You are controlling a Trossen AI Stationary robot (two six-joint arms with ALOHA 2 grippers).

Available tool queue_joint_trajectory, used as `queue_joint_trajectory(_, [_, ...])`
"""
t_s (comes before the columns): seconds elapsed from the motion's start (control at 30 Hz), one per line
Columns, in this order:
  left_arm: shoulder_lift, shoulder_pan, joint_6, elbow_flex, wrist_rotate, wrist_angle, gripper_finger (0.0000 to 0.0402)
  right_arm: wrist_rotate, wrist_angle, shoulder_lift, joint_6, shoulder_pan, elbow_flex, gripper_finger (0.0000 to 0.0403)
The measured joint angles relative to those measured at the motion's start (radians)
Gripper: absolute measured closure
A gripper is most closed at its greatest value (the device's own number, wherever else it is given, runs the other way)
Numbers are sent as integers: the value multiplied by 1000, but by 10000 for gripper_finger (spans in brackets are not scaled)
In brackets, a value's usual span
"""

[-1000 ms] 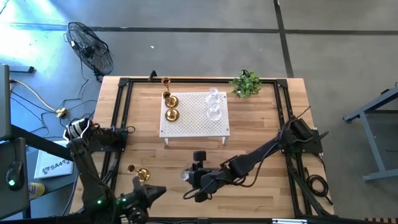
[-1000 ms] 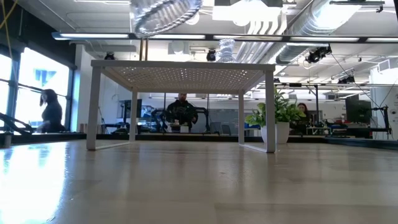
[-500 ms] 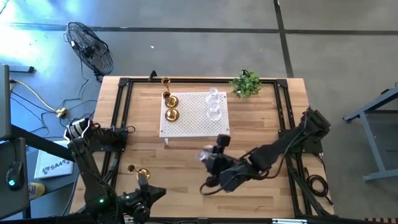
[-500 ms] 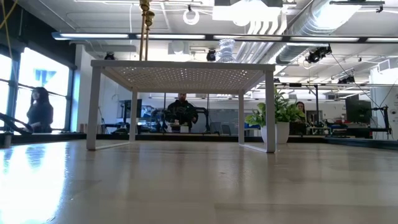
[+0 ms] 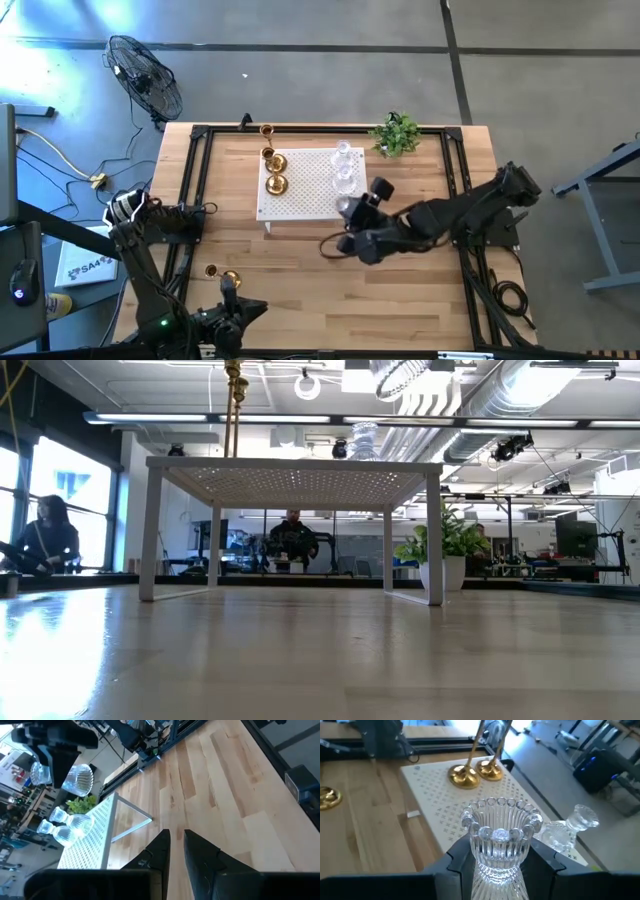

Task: Pick & Place candle stick holders
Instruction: Put the transparent glass candle holder on the shelf aligned with the other transparent glass candle holders

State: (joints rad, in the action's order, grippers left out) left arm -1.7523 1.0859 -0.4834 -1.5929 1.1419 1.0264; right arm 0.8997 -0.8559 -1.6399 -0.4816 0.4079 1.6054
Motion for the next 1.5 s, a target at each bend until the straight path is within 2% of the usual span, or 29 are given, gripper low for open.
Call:
queue_joint_trajectory(0.2, [0,0,-1,0,-18,1,351,-139,15,-10,60,-82,0,287])
queue_joint_trajectory(0.4, [-1,0,-21,1,-68,1,351,-226,17,-9,85,-100,0,287])
queue_joint_trajectory(0.6, [-1,1,-37,1,-74,1,351,-191,14,-1,144,-111,0,287])
queue_joint_trajectory(0.77, [-1,1,-46,1,-113,1,351,-253,16,74,119,-144,0,287])
queue_joint_trajectory(0.9, [-1,1,-44,1,-118,2,351,-254,9,136,121,-120,0,287])
queue_joint_trajectory(0.97, [-1,1,-41,1,-114,5,351,-236,-8,174,117,-98,0,287])
queue_joint_trajectory(1.07, [-1,1,-46,1,-113,19,351,-155,-82,232,68,-54,0,287])
queue_joint_trajectory(1.17, [-1,1,-53,1,-112,23,351,-42,-191,284,-41,8,0,287])
queue_joint_trajectory(1.4, [-1,1,-53,1,-111,23,351,130,-439,348,-331,182,0,287])
queue_joint_trajectory(1.5, [-1,1,-56,1,-111,23,351,194,-460,347,-437,252,-68,287])
